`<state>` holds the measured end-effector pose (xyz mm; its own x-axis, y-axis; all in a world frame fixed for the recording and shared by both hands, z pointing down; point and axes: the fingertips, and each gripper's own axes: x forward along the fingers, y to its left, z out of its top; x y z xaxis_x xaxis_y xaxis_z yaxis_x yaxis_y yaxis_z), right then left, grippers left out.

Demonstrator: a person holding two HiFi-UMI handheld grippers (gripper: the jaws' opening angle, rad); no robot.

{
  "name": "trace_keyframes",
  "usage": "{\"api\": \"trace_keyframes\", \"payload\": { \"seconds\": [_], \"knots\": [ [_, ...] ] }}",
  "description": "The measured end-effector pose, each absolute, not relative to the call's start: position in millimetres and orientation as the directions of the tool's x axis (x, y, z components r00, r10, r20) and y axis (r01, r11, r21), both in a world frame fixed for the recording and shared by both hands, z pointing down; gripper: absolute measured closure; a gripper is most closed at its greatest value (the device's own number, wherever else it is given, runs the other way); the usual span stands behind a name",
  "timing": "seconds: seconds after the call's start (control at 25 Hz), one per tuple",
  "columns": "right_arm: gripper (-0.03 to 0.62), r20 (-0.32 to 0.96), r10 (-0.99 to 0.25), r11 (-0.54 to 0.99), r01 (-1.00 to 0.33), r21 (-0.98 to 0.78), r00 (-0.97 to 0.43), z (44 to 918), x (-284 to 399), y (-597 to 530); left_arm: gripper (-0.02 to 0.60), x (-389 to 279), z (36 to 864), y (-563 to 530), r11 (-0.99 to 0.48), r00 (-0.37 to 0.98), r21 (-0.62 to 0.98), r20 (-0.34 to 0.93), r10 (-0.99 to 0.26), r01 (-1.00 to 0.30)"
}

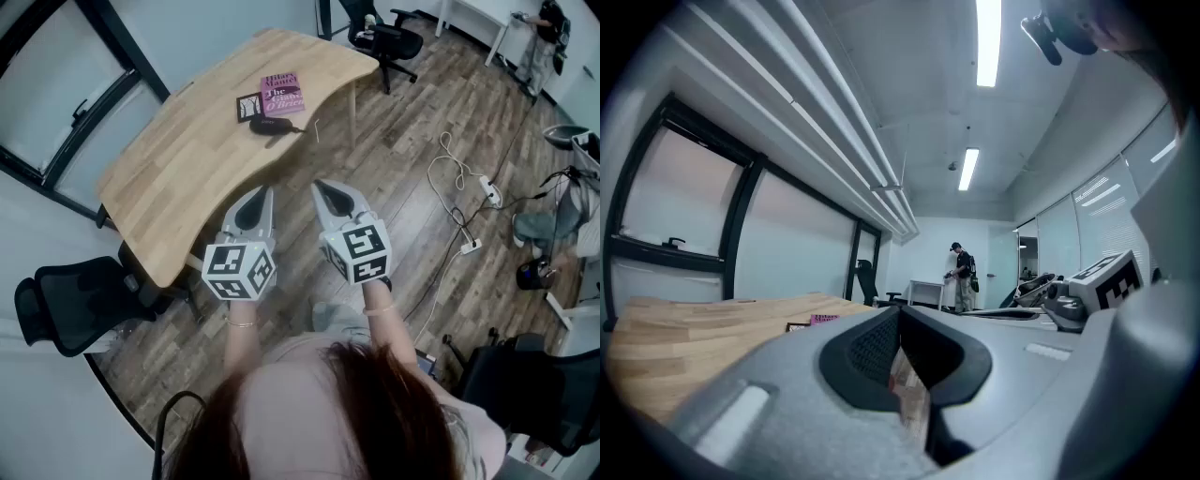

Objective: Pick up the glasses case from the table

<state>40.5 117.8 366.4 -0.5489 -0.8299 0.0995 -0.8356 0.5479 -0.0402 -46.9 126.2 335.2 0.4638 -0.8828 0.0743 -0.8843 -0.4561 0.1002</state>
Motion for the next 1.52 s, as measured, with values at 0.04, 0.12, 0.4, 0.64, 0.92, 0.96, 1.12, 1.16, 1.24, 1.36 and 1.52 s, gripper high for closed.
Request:
{"api": "trace_keyframes", "payload": {
  "seconds": [0.04,0.12,0.4,0.64,0.92,0.96,1.12,1.16,1.24,1.36,1.52],
  "knots": [
    [0.591,0.094,-0.828,0.552,-0.833,-0.042,-0.553,364.1,39.0,116.6,0.572,-47.6,335.2,124.7,-0.456,0.464,0.101,0.075,-0.883,-0.884],
    [0.591,0.082,-0.824,0.559,-0.828,-0.046,-0.561,359.6,36.6,114.5,0.572,-48.5,335.5,121.8,-0.456,0.464,0.103,0.077,-0.883,-0.884],
    [0.591,0.077,-0.834,0.544,-0.838,-0.045,-0.546,358.1,36.6,103.7,0.572,-50.0,337.6,109.4,-0.458,0.467,0.103,0.081,-0.881,-0.883],
    [0.591,0.070,-0.817,0.566,-0.819,-0.099,-0.573,359.5,32.6,91.0,0.572,-53.2,340.5,93.4,-0.460,0.469,0.106,0.085,-0.879,-0.882],
    [0.591,0.070,-0.817,0.568,-0.820,-0.069,-0.572,359.6,32.1,62.8,0.572,-49.3,344.0,65.7,-0.465,0.474,0.105,0.091,-0.876,-0.879],
    [0.591,0.070,-0.819,0.566,-0.822,-0.060,-0.569,360.0,32.0,58.4,0.572,-48.4,343.9,60.9,-0.467,0.476,0.104,0.090,-0.875,-0.878],
    [0.591,0.063,-0.818,0.569,-0.821,-0.046,-0.571,362.5,33.9,44.4,0.572,-43.1,342.8,42.0,-0.470,0.478,0.100,0.082,-0.874,-0.877],
    [0.591,0.060,-0.815,0.575,-0.817,-0.049,-0.577,362.7,34.4,41.2,0.572,-41.6,342.3,37.6,-0.470,0.478,0.098,0.081,-0.875,-0.877],
    [0.591,0.060,-0.804,0.589,-0.806,-0.053,-0.592,363.4,34.6,34.9,0.572,-39.4,341.9,29.7,-0.468,0.475,0.095,0.078,-0.876,-0.879],
    [0.591,0.068,-0.793,0.603,-0.796,-0.052,-0.605,364.6,35.9,25.9,0.572,-39.2,343.3,20.4,-0.455,0.463,0.099,0.081,-0.883,-0.885],
    [0.591,0.062,-0.797,0.599,-0.799,-0.045,-0.601,365.5,38.4,16.0,0.572,-41.4,347.0,14.0,-0.441,0.450,0.106,0.087,-0.889,-0.891]
  ]
}}
